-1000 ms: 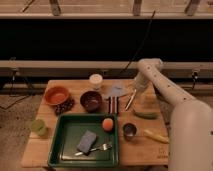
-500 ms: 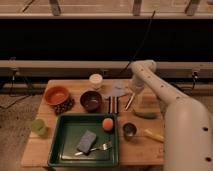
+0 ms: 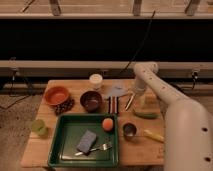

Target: Wipe purple bowl with brush

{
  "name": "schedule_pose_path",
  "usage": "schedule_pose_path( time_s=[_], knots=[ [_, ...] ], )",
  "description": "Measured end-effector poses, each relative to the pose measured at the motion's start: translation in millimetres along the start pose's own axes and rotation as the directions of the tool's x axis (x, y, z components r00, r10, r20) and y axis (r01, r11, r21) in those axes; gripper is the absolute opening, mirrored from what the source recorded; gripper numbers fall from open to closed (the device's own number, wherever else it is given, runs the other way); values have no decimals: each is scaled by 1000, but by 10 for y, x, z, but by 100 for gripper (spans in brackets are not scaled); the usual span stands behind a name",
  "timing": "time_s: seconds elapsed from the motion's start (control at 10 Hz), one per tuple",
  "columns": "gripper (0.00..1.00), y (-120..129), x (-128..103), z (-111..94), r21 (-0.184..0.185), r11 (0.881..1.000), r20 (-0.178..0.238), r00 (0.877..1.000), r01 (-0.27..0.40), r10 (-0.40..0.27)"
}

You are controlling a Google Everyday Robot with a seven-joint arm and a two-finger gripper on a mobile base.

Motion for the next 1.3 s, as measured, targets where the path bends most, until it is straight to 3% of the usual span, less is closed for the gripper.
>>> schedule_pose_path(
  time_s=[0.3, 0.4, 1.0, 1.2, 1.3],
  knots=[
    [79, 13, -29, 44, -9, 1000, 14, 1000, 4, -4],
    [75, 16, -38, 57, -11, 1000, 16, 1000, 6, -6],
    [13, 35, -75, 73, -25, 1000, 26, 1000, 15, -14],
    [0, 30, -82, 49, -25, 1000, 27, 1000, 16, -16],
    [0, 22, -88, 50, -25, 1000, 27, 999, 17, -17]
  ],
)
